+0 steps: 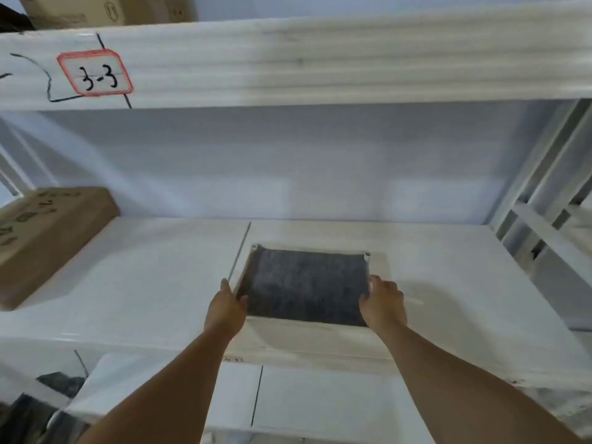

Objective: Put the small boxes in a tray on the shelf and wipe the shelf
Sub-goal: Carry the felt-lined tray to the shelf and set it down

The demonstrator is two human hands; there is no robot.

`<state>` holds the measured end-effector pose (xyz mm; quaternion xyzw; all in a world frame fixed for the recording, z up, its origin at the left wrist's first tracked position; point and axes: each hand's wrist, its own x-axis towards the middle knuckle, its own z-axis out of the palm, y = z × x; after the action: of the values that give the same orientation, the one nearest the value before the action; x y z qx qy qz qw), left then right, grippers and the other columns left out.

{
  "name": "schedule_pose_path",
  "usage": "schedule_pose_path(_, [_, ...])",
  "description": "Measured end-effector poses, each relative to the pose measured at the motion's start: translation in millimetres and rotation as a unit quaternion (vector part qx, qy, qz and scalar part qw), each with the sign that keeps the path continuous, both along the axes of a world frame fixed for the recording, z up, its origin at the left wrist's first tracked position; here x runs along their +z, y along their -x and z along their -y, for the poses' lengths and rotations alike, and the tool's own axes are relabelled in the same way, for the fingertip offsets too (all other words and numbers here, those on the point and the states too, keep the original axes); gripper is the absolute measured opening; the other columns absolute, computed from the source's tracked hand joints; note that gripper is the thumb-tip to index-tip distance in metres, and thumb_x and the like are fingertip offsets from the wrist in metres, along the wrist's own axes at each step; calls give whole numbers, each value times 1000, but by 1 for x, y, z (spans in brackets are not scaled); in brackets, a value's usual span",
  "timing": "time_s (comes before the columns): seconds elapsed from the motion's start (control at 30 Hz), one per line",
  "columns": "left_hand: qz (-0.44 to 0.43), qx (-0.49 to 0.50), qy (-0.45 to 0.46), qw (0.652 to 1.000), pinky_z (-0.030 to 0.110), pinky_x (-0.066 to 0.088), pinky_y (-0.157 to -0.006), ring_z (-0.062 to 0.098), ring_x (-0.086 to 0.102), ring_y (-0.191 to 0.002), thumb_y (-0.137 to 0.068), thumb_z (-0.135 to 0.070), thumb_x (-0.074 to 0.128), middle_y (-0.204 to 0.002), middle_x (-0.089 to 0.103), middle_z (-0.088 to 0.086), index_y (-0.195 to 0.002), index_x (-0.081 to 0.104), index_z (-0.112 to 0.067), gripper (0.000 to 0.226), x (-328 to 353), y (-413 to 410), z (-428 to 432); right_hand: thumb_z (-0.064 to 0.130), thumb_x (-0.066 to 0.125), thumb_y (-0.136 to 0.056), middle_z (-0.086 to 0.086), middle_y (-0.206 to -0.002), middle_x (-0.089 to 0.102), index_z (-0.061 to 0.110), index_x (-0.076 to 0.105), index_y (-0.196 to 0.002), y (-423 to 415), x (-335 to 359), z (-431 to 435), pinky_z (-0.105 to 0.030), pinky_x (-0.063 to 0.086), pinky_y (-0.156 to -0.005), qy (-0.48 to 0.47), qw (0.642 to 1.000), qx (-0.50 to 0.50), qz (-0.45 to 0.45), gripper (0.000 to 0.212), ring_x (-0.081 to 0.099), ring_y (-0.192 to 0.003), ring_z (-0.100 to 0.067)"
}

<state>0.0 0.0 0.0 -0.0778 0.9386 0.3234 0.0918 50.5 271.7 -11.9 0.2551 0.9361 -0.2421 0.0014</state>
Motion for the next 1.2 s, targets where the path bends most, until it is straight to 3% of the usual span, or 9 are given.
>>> schedule_pose_path(0.2, [36,16,-20,999,41,46,-97,36,57,-115,-96,-27,50,-128,58,19,-130,47,0,44,-17,33,7,27,43,-96,-12,-132,50,21,23,-147,12,-11,-5,-40,44,-91,38,994,-93,39,56,41,-123,-34])
schedule_pose_path(0.37, [66,56,-91,992,35,49,-75,33,62,-88,-93,-18,52,-105,67,20,-109,64,1,27,-26,64,9,18,42,-94,-13,-117,62,9,59,-119,17,-17,-9,-36,53,-83,63,988,-135,37,31,58,-105,-32])
schedule_pose_path(0.5, [89,51,-172,980,33,43,-71,31,57,-80,-93,-6,48,-92,64,18,-91,69,0,22,-24,82,3,10,36,-96,-16,-122,61,6,57,-121,12,-6,-7,-34,48,-87,132,971,-197,-11,32,58,-108,-34])
schedule_pose_path(0.63, [72,4,-242,968,37,46,-77,32,59,-90,-97,-11,45,-100,65,16,-111,66,0,27,-14,95,-13,16,35,-100,-18,-132,55,11,48,-136,2,8,-6,-35,47,-89,196,938,-267,-101,38,55,-113,-36])
schedule_pose_path(0.77, [65,-42,-286,955,43,52,-75,25,56,-80,-97,-16,49,-99,64,14,-111,66,-4,25,0,98,-35,19,40,-100,-16,-136,53,12,51,-135,-18,23,-13,-33,44,-94,223,898,-344,-163,37,52,-120,-37])
schedule_pose_path(0.93, [99,-121,-357,921,26,44,-63,27,61,-85,-93,-22,57,-105,68,13,-118,65,-5,31,11,92,-76,20,42,-100,-16,-133,57,10,56,-131,-65,36,-22,-40,42,-102,205,856,-425,-210,36,52,-121,-37])
schedule_pose_path(1.0, [114,-156,-388,901,25,47,-67,27,63,-89,-94,-23,57,-106,67,12,-118,65,-6,30,20,81,-98,21,40,-100,-15,-129,60,11,58,-129,-91,40,-26,-40,41,-102,184,846,-451,-217,35,53,-119,-37])
schedule_pose_path(1.1, [136,-218,-404,878,35,51,-86,29,63,-104,-94,-25,56,-119,66,11,-124,61,-7,35,24,60,-132,23,37,-100,-13,-121,64,13,61,-123,-134,46,-27,-43,45,-99,167,819,-492,-241,35,57,-112,-34])
schedule_pose_path(1.2, [160,-274,-395,862,37,49,-86,29,61,-112,-94,-29,56,-126,63,8,-131,58,-13,41,25,34,-162,27,40,-99,-11,-122,63,14,60,-126,-180,49,-27,-45,44,-101,161,779,-551,-252,36,57,-113,-33])
